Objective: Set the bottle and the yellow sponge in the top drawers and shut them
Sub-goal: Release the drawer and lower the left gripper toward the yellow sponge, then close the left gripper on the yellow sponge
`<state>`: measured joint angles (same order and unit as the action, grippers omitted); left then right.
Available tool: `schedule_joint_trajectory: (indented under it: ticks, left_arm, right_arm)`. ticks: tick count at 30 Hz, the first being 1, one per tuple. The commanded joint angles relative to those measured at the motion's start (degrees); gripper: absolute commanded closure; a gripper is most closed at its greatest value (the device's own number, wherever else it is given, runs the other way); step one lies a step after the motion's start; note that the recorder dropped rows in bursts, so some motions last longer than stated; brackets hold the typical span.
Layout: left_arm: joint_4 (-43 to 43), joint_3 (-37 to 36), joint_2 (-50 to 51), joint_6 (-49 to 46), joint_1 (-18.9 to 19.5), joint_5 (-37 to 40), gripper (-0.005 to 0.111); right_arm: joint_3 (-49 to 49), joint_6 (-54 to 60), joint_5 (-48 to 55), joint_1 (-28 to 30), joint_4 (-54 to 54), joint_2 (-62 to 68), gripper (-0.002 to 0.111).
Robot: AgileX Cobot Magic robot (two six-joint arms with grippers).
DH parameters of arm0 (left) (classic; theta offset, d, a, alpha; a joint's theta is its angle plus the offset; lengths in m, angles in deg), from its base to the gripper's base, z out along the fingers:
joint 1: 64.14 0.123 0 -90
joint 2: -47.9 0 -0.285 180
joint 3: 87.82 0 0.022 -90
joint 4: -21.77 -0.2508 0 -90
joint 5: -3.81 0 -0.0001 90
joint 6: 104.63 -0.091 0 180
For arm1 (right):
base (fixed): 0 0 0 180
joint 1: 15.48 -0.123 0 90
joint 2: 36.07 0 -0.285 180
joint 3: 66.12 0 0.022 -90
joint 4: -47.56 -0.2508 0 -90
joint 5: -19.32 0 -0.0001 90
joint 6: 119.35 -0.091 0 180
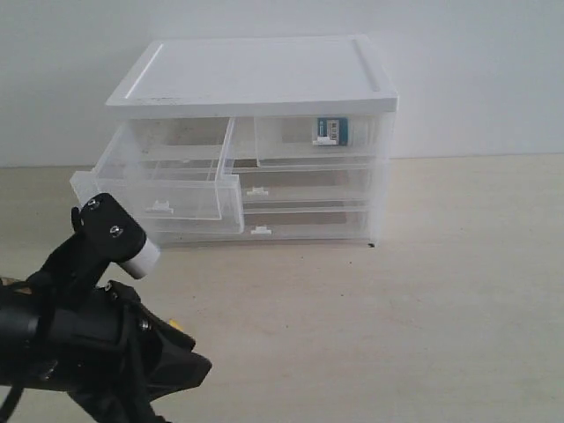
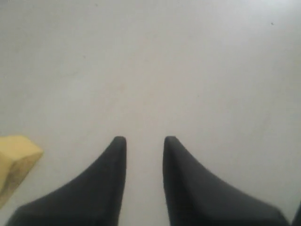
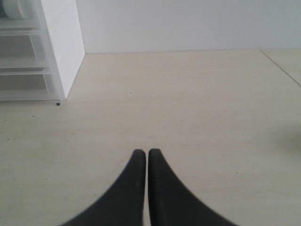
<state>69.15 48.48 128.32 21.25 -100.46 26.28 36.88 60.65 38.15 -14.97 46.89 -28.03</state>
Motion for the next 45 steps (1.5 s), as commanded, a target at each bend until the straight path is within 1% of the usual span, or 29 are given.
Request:
schedule_joint_trajectory:
  ticks: [1, 2, 4, 7, 8, 10, 13, 14, 16, 18, 21, 25, 30, 32, 33, 34, 35, 36, 37, 38, 41, 45]
  left_arm:
    - [-6.6, 4.3, -0.3, 2.7, 6.5, 15.8, 0.086]
    - [-9.2, 5.3, -0.3, 2.9, 7.6, 18.2, 0.083]
    - [-15.1, 6.9, -0.3, 3.0, 9.3, 21.9, 0.072]
    - [-24.5, 7.6, -0.3, 0.6, 10.6, 24.8, 0.052]
    - [-28.1, 7.6, -0.3, -0.5, 10.6, 24.9, 0.049]
    - [-33.6, 7.6, -0.3, -2.5, 10.6, 22.8, 0.044]
    - [-37.4, 7.6, -0.3, -5.3, 10.6, 14.7, 0.044]
    - [-37.4, 7.6, -0.3, -4.1, 10.6, 13.4, 0.044]
    - [-34.0, 7.6, -0.3, -1.2, 10.6, 13.5, 0.044]
    - [-31.7, 7.6, 0.2, -3.1, 10.6, 12.7, 0.044]
    - [-31.7, 7.6, 2.5, -5.7, 10.6, 12.4, 0.044]
    - [-31.7, 8.0, 7.9, -10.7, 10.6, 12.4, 0.044]
    - [-30.1, 11.5, 13.6, -11.4, 10.7, 12.4, 0.044]
    - [-25.9, 13.3, 16.6, -15.3, 12.2, 12.4, 0.044]
    - [-22.3, 13.9, 18.5, -19.3, 14.1, 12.4, 0.043]
    - [-21.1, 14.1, 19.4, -21.4, 14.9, 12.4, 0.042]
    - [-17.7, 14.5, 21.1, -25.8, 16.7, 12.3, 0.041]
    - [-15.6, 14.5, 21.6, -27.9, 17.2, 12.2, 0.04]
    - [-11.2, 14.5, 22.6, -34.0, 17.7, 11.7, 0.038]
    - [-9.2, 14.5, 23.5, -37.9, 17.9, 11.6, 0.035]
    - [-9.0, 14.5, 25.0, -38.8, 18.1, 8.9, 0.029]
    - [-9.0, 14.8, 27.0, -38.8, 20.1, 7.8, 0.029]
  right_arm:
    - [-0.2, 0.0, -0.4, 0.1, -0.1, -0.2, 0.108]
    - [-0.2, 0.0, -0.4, 0.1, -0.1, -0.2, 0.108]
    - [-0.2, 0.0, -0.4, 0.1, -0.1, -0.2, 0.108]
    - [-0.2, 0.0, -0.4, 0.1, -0.1, -0.2, 0.108]
    - [-0.2, 0.0, -0.4, 0.1, -0.1, -0.2, 0.108]
    - [-0.2, 0.0, -0.4, 0.1, -0.1, -0.2, 0.108]
    - [-0.2, 0.0, -0.4, 0.1, -0.1, -0.2, 0.108]
    - [-0.2, 0.0, -0.4, 0.1, -0.1, -0.2, 0.108]
    - [-0.2, 0.0, -0.4, 0.1, -0.1, -0.2, 0.108]
    - [-0.2, 0.0, -0.4, 0.1, -0.1, -0.2, 0.108]
    - [-0.2, 0.0, -0.4, 0.1, -0.1, -0.2, 0.108]
    - [-0.2, 0.0, -0.4, 0.1, -0.1, -0.2, 0.108]
    - [-0.2, 0.0, -0.4, 0.1, -0.1, -0.2, 0.108]
    - [-0.2, 0.0, -0.4, 0.1, -0.1, -0.2, 0.108]
    - [-0.2, 0.0, -0.4, 0.1, -0.1, -0.2, 0.108]
    - [-0.2, 0.0, -0.4, 0.1, -0.1, -0.2, 0.108]
    - [-0.2, 0.0, -0.4, 0.1, -0.1, -0.2, 0.108]
    - [-0.2, 0.0, -0.4, 0.1, -0.1, -0.2, 0.108]
    - [-0.2, 0.0, -0.4, 0.1, -0.1, -0.2, 0.108]
    - [-0.2, 0.0, -0.4, 0.1, -0.1, -0.2, 0.108]
    - [-0.2, 0.0, -0.4, 0.1, -0.1, -0.2, 0.108]
    - [-0.2, 0.0, -0.4, 0.1, -0.1, -0.2, 0.108]
